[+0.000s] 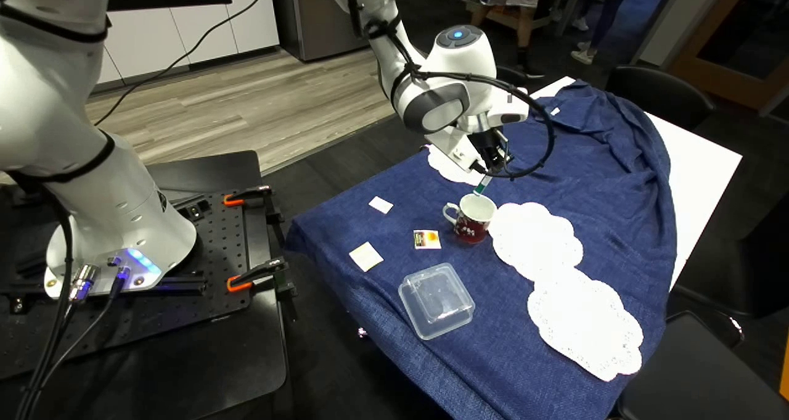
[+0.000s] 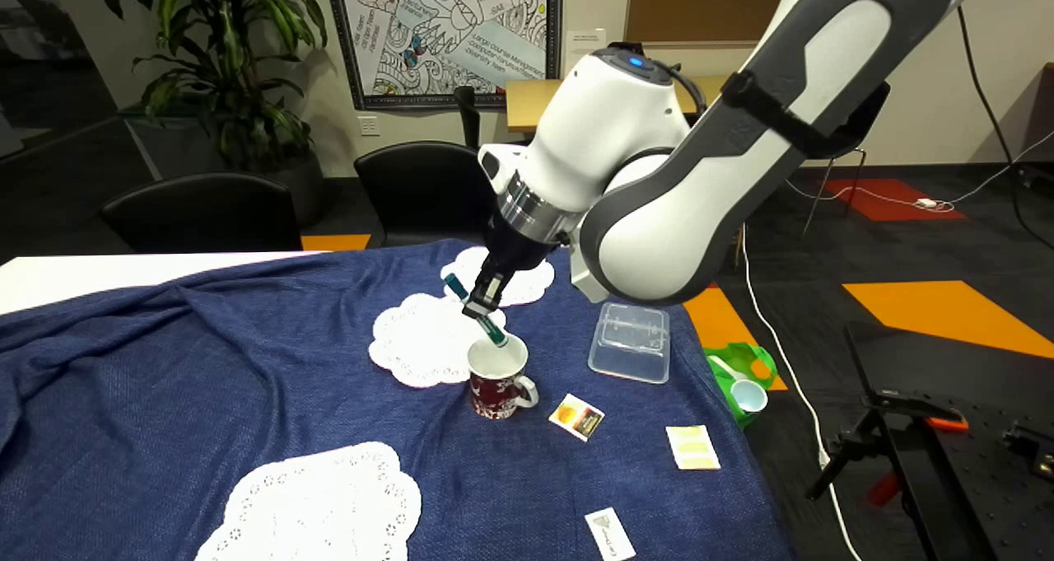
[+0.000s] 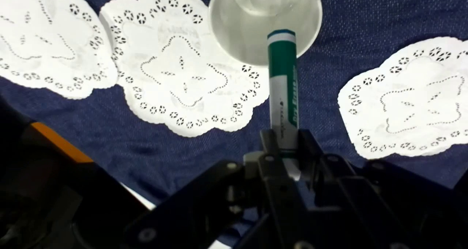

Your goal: Remove the marker from the cup and put it on the table

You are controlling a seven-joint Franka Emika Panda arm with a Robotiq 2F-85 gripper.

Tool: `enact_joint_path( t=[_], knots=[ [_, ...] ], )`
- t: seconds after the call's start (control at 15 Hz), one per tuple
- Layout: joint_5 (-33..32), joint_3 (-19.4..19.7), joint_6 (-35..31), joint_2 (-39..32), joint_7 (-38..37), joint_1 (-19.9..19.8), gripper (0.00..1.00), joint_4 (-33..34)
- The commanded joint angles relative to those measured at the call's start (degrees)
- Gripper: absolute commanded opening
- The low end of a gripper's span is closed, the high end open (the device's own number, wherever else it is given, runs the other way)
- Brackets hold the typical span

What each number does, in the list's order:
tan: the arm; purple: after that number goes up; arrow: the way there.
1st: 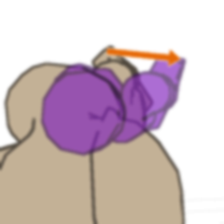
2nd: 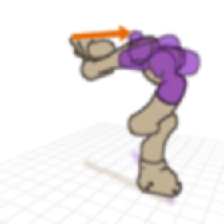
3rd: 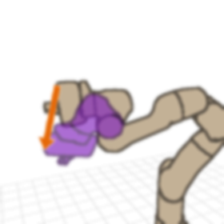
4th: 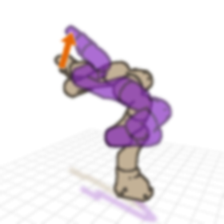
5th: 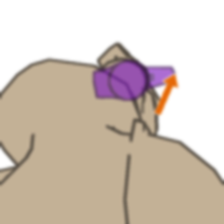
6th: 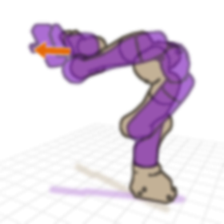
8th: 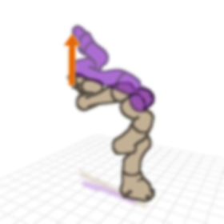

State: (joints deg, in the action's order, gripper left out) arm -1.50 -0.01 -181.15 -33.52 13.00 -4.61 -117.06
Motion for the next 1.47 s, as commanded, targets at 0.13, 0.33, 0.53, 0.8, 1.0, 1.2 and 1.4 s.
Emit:
enact_joint_path(
  t=[0.13, 0.33, 0.53, 0.8, 1.0, 1.2, 1.4],
  knots=[
    [1.6, 17.3, -1.4, 7.3, -10.1, 12.4, 0.05, -3.1],
    [3.0, 28.5, -0.1, 5.8, -17.0, 19.5, 0.05, -0.9],
    [2.3, 27.8, -0.4, 6.0, -15.5, 17.9, 0.19, -1.2],
    [2.3, 26.9, -0.4, 5.7, -15.5, 17.7, 0.05, -1.3],
    [4.7, 28.5, 0.9, 3.1, -18.5, 17.9, 0.05, 1.1],
    [7.4, 25.1, 2.7, 2.4, -18.4, 13.8, 0.05, 2.6],
    [7.1, 22.7, 5.7, 0.7, -21.7, 10.0, 0.05, 5.2]
  ],
)
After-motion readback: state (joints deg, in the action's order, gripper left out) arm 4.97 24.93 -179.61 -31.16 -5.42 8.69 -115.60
